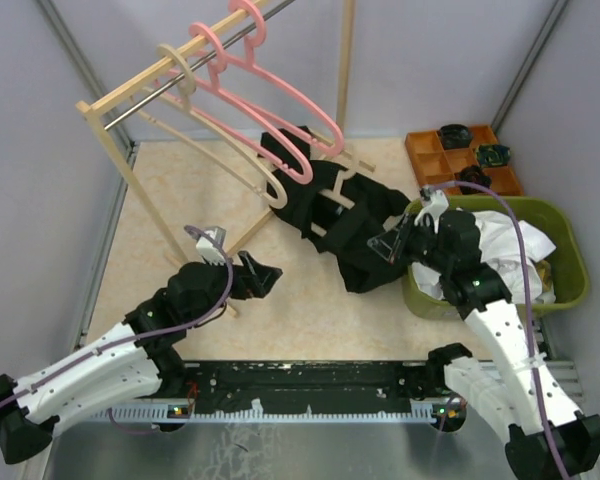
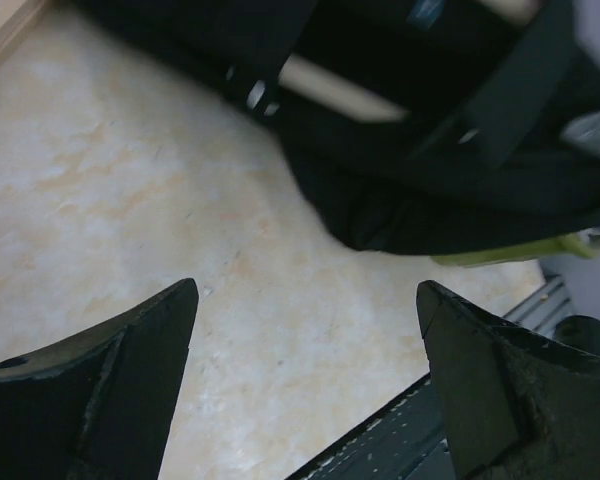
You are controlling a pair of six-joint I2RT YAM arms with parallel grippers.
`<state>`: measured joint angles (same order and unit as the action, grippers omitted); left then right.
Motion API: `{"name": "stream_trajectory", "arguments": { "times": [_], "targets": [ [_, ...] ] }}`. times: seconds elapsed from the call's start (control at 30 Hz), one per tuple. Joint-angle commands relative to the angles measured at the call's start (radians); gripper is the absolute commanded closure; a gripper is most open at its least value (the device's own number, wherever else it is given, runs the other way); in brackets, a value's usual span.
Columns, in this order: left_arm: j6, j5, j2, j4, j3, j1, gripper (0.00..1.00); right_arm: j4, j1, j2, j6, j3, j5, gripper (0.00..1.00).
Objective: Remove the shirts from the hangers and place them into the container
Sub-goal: Remove the shirt from the hanger.
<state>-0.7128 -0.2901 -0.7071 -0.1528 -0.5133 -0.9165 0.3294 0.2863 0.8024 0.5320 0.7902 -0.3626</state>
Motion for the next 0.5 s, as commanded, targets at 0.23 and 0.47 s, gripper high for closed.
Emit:
{"name": "stream_trajectory", "arguments": {
  "times": [0.23, 0.47],
  "targets": [
    [0.077, 0.223, 0.049, 0.393, 0.021, -0.002, 0.09, 0.215, 0.008, -0.262, -0.018, -0.089, -0.471, 1.0],
    [0.067, 0.274, -0.014, 0.453, -0.023, -0.002, 0.13, 0.275, 0.008, -0.26, -0.069, -0.083, -0.593, 1.0]
  ]
}}
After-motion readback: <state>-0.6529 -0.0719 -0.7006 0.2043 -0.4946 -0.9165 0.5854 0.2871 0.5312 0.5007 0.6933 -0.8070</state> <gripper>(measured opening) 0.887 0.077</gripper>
